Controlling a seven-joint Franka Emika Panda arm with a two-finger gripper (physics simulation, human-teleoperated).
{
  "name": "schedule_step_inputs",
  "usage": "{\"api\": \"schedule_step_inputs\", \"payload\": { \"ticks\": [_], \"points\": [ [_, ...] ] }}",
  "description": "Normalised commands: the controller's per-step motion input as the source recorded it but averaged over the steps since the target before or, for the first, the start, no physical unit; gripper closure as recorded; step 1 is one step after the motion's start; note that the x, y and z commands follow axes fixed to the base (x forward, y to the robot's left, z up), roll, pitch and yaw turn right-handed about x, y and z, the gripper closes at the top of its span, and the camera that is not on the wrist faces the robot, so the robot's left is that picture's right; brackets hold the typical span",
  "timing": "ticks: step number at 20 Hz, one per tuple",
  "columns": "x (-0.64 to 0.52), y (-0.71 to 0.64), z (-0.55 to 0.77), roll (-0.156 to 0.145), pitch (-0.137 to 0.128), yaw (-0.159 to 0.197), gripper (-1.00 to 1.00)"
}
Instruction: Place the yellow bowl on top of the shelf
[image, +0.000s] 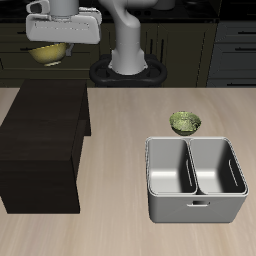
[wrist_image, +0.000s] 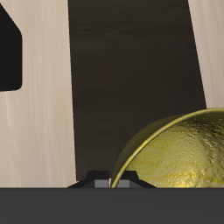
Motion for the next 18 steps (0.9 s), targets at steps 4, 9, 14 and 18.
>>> {"api": "schedule_step_inputs", "payload": {
  "ticks": [4,9,14,18],
  "points": [
    [0.31,-0.31,0.05,-0.037,0.008,-0.006,1.0],
    [0.34,-0.13,0.0,-0.009,0.028,0.017,1.0],
    [0.32,-0.07,0.03,-0.022,-0.001,-0.006,1.0],
    [0.32,-0.08,0.0,-0.022,-0.011,0.0,1.0]
  ]
}}
